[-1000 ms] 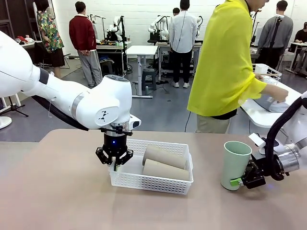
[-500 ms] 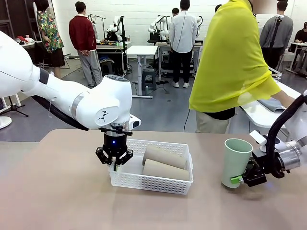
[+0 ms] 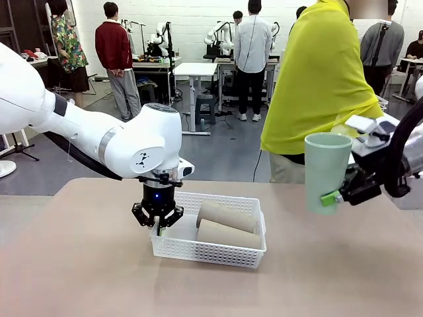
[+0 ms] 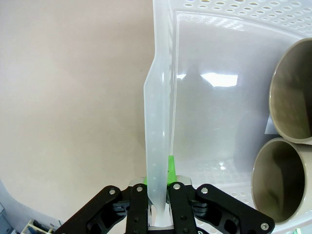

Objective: Clean and organize the cups into the basket.
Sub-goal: Pick up the Reusable plastic cup from the right side of the table and stack it inside the Organizing basket in the center of the table.

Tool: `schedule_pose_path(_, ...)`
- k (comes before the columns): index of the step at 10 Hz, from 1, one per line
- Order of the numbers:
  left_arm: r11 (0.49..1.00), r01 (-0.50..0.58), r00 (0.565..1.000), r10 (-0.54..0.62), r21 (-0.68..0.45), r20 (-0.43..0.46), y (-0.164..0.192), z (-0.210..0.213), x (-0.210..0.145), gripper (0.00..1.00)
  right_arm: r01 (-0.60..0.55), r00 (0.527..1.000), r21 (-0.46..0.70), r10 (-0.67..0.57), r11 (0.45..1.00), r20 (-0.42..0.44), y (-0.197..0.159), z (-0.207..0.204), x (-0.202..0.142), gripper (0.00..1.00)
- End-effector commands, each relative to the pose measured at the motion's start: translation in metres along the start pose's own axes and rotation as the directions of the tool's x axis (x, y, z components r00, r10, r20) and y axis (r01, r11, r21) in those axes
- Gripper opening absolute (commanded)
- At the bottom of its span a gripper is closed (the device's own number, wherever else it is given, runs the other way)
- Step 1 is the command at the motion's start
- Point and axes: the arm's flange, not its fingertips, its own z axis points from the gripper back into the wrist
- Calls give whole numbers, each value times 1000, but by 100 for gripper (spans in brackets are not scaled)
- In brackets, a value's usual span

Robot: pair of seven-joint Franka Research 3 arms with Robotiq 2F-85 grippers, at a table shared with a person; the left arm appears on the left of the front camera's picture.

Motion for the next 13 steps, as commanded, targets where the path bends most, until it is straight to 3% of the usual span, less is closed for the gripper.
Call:
schedule_pose_path(1,1000,8,1000,-8,8,-6,2,-3,-1,0,85,996,-53,-86,995,-19,-6,-3,-18,23)
schedule_pose_path(2,1000,8,1000,-8,8,-6,2,-3,-1,0,0,1000,0,0,1000,0,0,0,0,23)
schedule_pose_path(6,1000,8,1000,-8,8,-6,2,-3,-1,0,0,1000,0,0,1000,0,0,0,0,23)
schedule_pose_path(7,1000,8,1000,-8,8,-6,2,-3,-1,0,20,1000,-14,-20,1000,-4,1,2,1,80)
schedule_pose_path(8,1000,8,1000,-8,8,-6,2,-3,-1,0,-1,964,55,16,998,-266,4,-32,39,80)
schedule_pose_path(10,1000,8,1000,-8,8,-6,2,-3,-1,0,0,897,178,79,984,-434,-9,-78,104,80)
schedule_pose_path(13,1000,8,1000,-8,8,-6,2,-3,-1,0,97,742,148,28,984,-669,-49,-135,150,80)
